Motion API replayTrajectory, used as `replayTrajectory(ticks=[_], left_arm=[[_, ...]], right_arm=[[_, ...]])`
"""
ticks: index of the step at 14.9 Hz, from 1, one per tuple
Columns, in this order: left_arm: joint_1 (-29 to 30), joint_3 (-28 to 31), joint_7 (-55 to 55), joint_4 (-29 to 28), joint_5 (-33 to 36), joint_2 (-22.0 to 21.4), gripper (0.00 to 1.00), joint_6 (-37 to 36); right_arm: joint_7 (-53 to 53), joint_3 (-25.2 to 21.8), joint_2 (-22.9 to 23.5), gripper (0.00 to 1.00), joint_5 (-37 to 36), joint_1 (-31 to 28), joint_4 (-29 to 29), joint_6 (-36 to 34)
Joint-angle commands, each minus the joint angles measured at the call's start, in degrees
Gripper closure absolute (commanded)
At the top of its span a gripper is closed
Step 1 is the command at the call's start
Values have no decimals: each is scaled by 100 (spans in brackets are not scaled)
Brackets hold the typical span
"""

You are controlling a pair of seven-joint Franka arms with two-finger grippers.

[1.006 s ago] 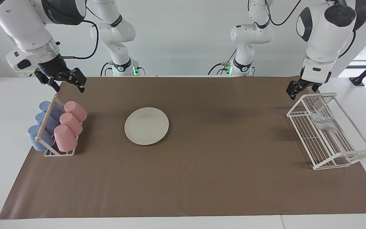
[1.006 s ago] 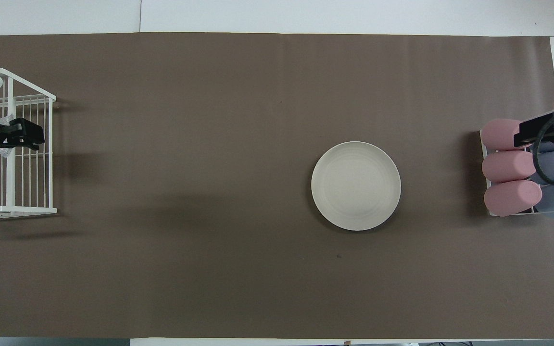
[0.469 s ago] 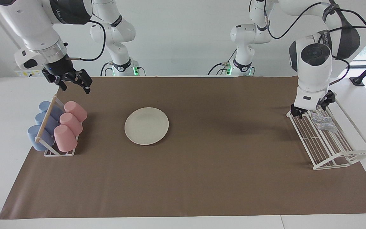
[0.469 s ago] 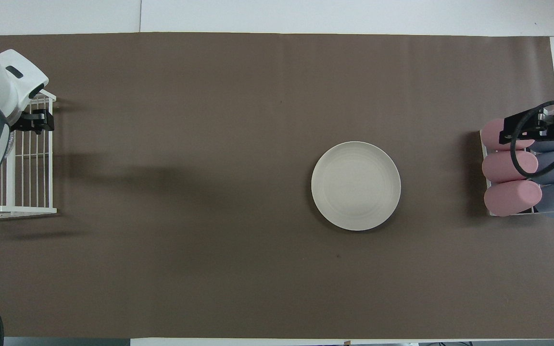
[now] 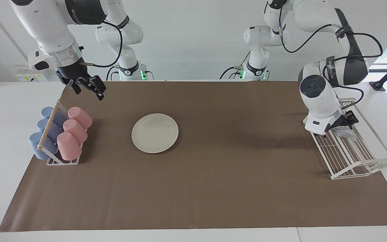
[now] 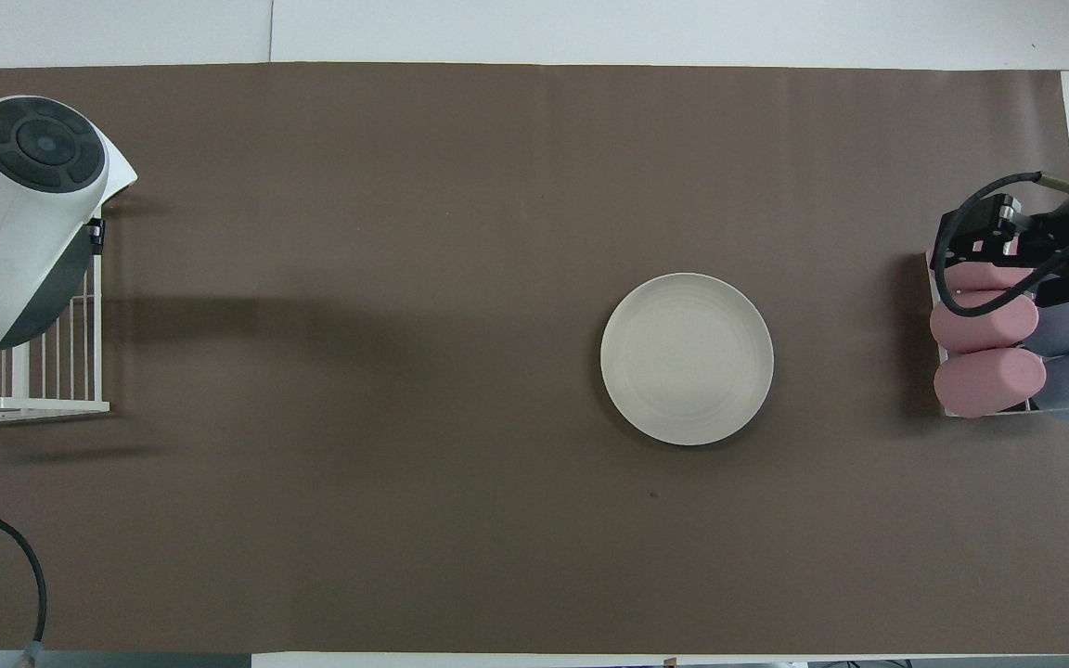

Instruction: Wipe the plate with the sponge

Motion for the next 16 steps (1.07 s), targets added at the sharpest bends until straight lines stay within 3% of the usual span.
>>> replayTrajectory(ticks=[1,5,7,12,16], left_arm=[[-10,20,-110,-287,244,-107,0,102],[-28,20,-242,-358,244,-143,2,-188],[-28,20,-242,-332,244,-143,22,-241],[-81,20,-251,-288,244,-134,96,-250],[-107,20,-242,-121,244,-90,100,-311]], right_arm=[[357,20,-79,0,-6,-17,-16,-73],[1235,231,-79,0,11,-17,-25,-81],[1675,362,-79,0,29,-17,-16,-47],[2467,714,-79,0,29,-17,-8,164],[3257,864,-79,0,134,-26,-16,323]])
